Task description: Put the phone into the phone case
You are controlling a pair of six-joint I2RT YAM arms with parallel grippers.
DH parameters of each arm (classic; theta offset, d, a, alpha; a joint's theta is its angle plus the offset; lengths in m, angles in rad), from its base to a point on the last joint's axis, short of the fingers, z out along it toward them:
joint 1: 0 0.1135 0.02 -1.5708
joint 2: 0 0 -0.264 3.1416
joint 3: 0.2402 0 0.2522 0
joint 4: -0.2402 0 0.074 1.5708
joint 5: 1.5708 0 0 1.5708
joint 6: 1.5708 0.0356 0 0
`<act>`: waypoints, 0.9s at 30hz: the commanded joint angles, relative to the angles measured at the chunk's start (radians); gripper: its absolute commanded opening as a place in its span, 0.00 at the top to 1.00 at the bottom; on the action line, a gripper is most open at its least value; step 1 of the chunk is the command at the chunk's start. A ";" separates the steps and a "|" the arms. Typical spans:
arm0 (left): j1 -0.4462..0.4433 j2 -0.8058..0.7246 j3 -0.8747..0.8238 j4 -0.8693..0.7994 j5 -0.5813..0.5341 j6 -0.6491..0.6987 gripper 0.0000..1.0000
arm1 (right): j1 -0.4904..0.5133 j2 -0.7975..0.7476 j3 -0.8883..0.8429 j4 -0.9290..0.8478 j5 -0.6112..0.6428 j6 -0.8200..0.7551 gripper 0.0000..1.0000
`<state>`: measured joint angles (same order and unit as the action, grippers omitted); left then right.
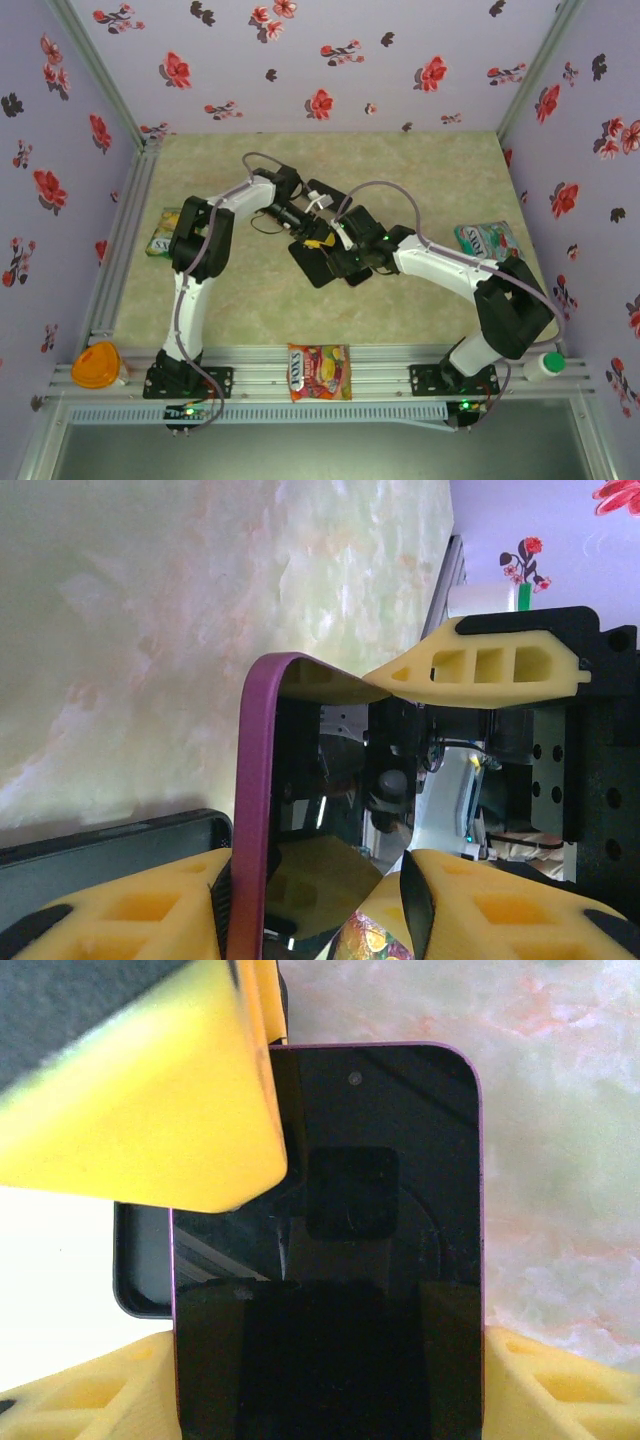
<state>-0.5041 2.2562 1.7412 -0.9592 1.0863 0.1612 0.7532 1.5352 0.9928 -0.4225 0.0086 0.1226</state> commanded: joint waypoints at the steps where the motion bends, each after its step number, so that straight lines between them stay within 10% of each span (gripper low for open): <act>1: -0.007 0.017 0.021 -0.036 0.032 0.028 0.52 | 0.008 -0.037 0.000 0.001 0.026 -0.017 0.41; 27: -0.021 0.057 0.044 -0.056 0.040 0.049 0.61 | 0.021 -0.030 0.027 -0.011 0.037 -0.026 0.42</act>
<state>-0.5175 2.2917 1.7592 -0.9852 1.0977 0.1829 0.7662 1.5352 0.9928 -0.4370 0.0238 0.1116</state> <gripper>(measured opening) 0.396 0.658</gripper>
